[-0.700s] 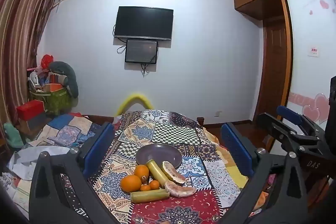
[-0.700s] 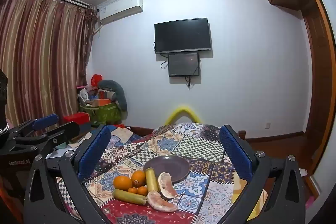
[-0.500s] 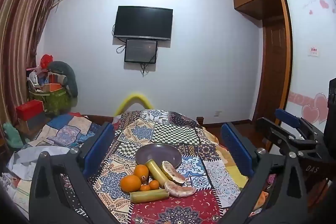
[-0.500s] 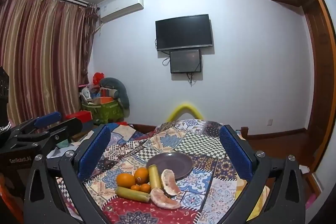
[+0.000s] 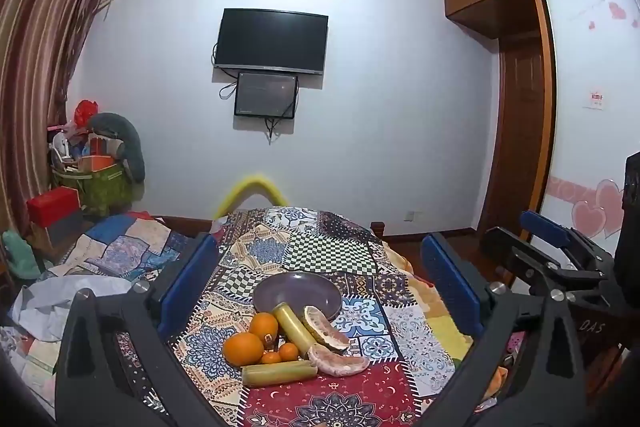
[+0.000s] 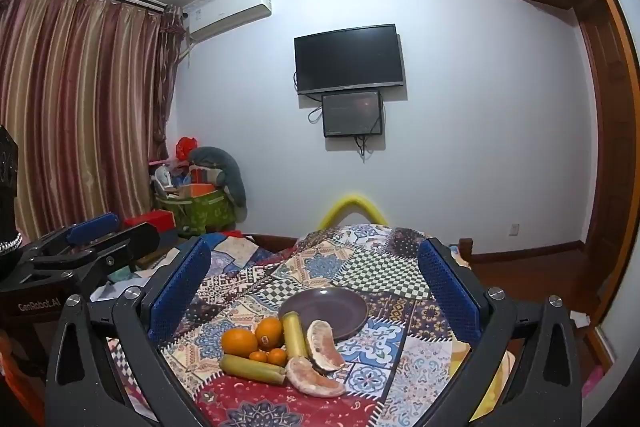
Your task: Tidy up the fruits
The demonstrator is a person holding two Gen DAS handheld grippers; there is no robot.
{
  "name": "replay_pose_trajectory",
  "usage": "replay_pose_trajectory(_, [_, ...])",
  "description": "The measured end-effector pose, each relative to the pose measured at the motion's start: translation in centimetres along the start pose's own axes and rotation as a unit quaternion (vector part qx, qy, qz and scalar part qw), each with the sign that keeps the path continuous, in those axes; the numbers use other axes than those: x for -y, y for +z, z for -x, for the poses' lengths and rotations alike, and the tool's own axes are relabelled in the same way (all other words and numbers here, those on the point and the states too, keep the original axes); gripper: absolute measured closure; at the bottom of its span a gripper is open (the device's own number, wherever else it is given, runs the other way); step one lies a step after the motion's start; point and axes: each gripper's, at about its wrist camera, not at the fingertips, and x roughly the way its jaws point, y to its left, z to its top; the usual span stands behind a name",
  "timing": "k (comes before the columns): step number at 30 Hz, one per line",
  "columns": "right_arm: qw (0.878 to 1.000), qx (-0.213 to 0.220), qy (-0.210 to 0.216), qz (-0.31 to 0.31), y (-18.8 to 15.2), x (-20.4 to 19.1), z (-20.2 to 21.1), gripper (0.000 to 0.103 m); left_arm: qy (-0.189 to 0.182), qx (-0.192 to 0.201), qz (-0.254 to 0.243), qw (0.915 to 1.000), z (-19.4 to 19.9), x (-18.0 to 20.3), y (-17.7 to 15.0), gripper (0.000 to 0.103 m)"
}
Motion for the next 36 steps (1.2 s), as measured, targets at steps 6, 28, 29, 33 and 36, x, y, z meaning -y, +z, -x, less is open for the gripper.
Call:
replay_pose_trajectory(6, [1.000,0.003,-0.002,-0.002,0.14,-0.09,0.31,0.000,0.001,-0.002,0.001,1.0000,-0.20,-0.12,0.05,0.000])
replay_pose_trajectory(28, [1.000,0.000,-0.001,-0.011,-0.05,0.01,0.13,0.000,0.000,-0.005,0.000,1.0000,-0.68,-0.29,-0.08,0.000])
replay_pose_trajectory(29, [1.000,0.000,-0.001,-0.011,-0.02,0.00,0.14,0.000,0.000,-0.005,0.000,1.0000,-0.70,-0.27,-0.12,0.000])
replay_pose_trajectory(33, [1.000,-0.001,-0.002,-0.010,-0.04,0.00,0.12,0.000,-0.001,-0.006,-0.001,1.0000,-0.80,-0.23,-0.21,0.000])
replay_pose_trajectory(36, [1.000,-0.001,-0.002,-0.012,-0.03,0.10,0.17,0.000,-0.002,-0.008,-0.003,1.0000,-0.97,-0.16,-0.34,0.000])
